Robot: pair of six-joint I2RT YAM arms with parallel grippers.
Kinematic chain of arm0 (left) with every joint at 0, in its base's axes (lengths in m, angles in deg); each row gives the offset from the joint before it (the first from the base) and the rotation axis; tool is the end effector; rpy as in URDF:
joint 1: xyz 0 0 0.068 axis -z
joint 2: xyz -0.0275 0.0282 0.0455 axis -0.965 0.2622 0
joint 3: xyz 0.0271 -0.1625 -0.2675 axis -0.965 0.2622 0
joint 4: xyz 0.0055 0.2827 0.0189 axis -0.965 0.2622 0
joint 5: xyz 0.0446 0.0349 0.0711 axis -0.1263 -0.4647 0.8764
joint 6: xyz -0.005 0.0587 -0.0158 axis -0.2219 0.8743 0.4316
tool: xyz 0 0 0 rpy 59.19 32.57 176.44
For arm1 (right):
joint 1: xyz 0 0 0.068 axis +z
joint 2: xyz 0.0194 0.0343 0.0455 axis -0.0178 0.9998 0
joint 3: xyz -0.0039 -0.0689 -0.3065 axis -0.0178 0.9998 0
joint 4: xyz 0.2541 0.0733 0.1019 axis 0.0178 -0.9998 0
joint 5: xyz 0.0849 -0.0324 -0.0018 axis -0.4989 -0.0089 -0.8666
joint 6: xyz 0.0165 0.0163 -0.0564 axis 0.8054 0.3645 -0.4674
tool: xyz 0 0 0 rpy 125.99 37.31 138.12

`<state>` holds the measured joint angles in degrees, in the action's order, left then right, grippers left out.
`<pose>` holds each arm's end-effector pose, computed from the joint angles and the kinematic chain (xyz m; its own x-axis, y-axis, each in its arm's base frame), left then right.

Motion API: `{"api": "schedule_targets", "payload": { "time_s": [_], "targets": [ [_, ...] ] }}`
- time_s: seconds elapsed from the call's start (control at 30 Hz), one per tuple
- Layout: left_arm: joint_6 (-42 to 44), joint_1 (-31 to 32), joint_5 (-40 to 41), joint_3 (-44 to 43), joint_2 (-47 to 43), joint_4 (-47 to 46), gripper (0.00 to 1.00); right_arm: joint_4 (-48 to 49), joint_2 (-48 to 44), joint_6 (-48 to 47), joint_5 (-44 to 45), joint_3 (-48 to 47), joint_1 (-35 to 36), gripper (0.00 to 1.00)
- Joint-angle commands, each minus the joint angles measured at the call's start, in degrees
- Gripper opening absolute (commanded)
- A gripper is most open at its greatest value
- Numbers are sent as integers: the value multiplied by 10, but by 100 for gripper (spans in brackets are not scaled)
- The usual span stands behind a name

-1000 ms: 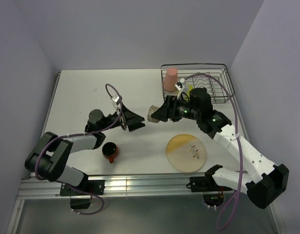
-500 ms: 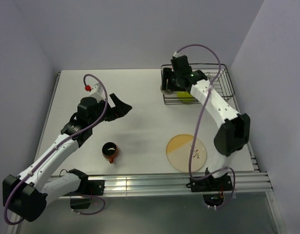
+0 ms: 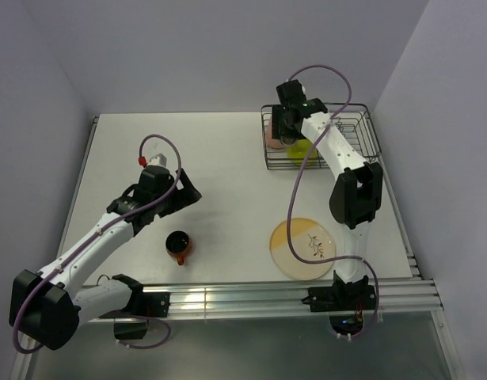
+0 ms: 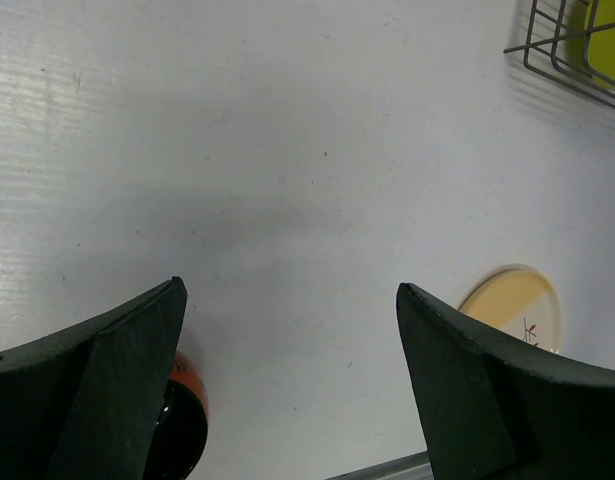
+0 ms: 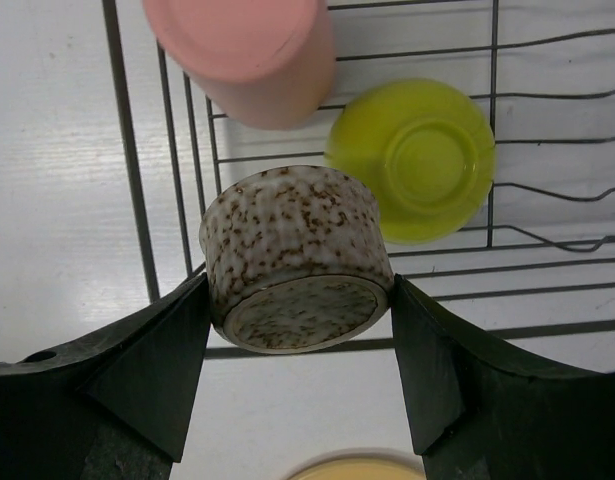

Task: Load the mixed dishes into the dish rack

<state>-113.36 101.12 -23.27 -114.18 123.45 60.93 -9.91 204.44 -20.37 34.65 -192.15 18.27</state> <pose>0.2186 -0.1053 0.2812 -0.7038 -0.4574 -0.5435 -0.1476 0.8426 -0.5180 0.4711 0.1531 0.3423 -0.7660 -0.0032 -0.6428 0.0195 0.9994 -0.0282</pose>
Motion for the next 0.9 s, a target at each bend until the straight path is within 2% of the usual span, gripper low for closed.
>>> {"api": "schedule_targets", "payload": {
  "time_s": [0.0, 0.23, 0.5, 0.87],
  "targets": [
    [-31, 0, 21, 5, -14, 4, 92, -22, 30, -22, 14, -60, -11, 0],
    [-55, 1, 13, 8, 8, 7, 90, -22, 90, -31, -15, -90, -12, 0],
    [-107, 1, 45, 17, 17, 37, 89, -15, 93, -25, -27, -61, -8, 0],
    [-155, 1, 58, 7, 62, 76, 91, -47, 152, -37, -23, -96, 0, 1]
  ]
}}
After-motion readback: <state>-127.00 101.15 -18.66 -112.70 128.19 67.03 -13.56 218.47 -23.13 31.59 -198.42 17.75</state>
